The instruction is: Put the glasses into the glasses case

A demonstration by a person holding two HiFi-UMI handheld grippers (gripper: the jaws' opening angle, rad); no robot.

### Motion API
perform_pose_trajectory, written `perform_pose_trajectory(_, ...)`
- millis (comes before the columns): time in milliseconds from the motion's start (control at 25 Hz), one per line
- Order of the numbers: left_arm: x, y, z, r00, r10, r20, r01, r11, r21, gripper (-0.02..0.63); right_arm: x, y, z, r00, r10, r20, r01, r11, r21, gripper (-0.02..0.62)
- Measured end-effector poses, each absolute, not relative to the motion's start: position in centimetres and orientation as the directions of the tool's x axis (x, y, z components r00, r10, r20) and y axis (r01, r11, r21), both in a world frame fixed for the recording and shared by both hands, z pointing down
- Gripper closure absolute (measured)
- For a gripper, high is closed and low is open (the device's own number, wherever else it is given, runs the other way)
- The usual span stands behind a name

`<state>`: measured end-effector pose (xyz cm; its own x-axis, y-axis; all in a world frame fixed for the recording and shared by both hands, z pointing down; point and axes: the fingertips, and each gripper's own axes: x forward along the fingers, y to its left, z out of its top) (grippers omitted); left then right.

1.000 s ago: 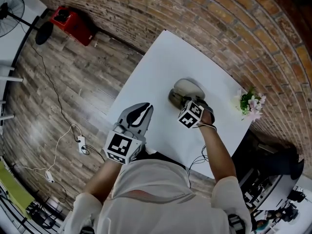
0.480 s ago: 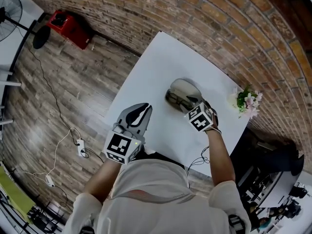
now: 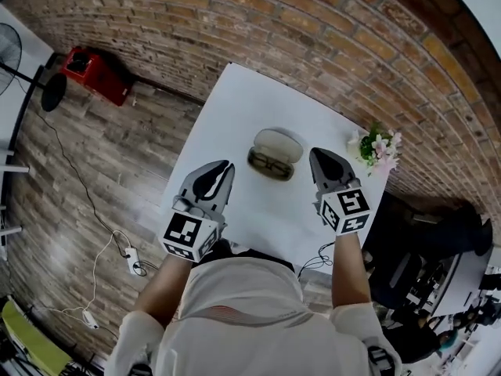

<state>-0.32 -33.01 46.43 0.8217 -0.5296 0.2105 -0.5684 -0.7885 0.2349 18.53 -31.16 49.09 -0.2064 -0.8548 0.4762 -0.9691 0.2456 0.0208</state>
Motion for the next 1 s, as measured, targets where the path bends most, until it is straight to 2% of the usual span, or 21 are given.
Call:
perform_pose_trajectory(280,0.8,-34.2,42.7,0.840,-0.523,0.144,-0.542,-0.821,0.182,0.566,21.1,-26.7,40.6,-0.123,-0.970,0.209,-0.989,0.103,-0.104,0.545)
perform_pose_trajectory(560,2.4,-33.6,39.0,0.868,-0.490,0.082,-0.497,-0.858,0.133,0.566,22.4,-22.5,34.2,-0.011,-1.000,0.002,-0.992,0.011,-0.128,0.545)
perform_pose_trajectory(800,3.6,-32.4,36.6,0.886,-0.461,0.045,-0.463,-0.881,0.091,0.566,22.6,-20.1,30.9,0.020,-0.997,-0.072,-0.995,-0.013,-0.096,0.545)
perform_pose_trajectory(1000,3.7,-31.8,37.0,0.884,-0.463,0.056,-0.467,-0.879,0.097,0.566,22.2,-20.2,31.4,0.013,-0.999,-0.044,-0.999,-0.011,-0.049,0.545)
